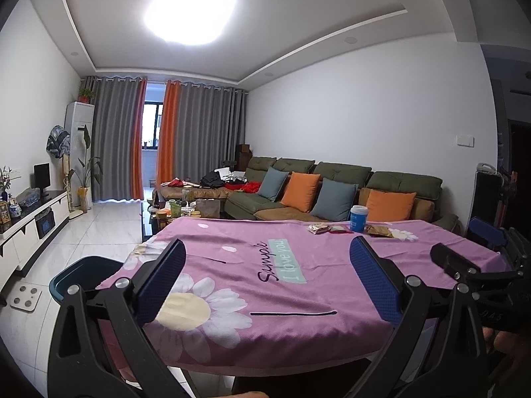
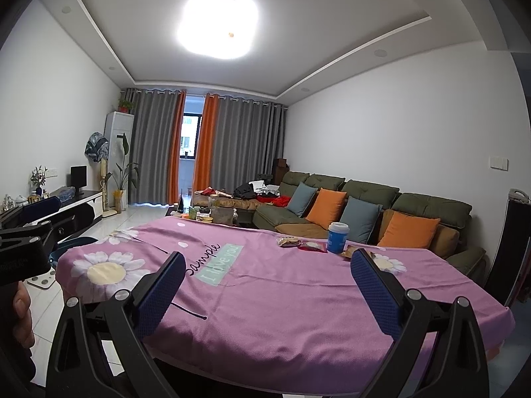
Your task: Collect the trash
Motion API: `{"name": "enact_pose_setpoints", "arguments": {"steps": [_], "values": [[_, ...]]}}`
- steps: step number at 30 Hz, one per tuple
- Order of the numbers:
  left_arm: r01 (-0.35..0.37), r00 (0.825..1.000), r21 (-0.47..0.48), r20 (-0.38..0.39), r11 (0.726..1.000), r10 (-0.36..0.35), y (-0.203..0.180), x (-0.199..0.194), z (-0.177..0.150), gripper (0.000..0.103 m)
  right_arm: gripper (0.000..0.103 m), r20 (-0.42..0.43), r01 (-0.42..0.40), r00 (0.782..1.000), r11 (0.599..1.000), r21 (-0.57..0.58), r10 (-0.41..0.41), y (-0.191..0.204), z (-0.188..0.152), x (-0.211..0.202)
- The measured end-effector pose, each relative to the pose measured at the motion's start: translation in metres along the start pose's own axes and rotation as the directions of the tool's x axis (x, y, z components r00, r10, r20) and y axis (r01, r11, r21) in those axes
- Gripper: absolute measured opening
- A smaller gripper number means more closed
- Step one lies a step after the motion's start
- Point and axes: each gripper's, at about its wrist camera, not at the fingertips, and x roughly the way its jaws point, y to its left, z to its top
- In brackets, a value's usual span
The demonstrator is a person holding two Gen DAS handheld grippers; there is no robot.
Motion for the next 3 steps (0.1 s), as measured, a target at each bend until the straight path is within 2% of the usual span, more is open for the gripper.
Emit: {"name": "enact_pose_setpoints", "arguments": {"steps": [3], "values": [[0.006,0.999,0.013,-0.036,1.0,-0.005,0.004,0.017,0.0,0.097,0.096,-0.032,0.013,0.999,1.0,0.028,-0.012,-0.013,-0.002,0.014]]}}
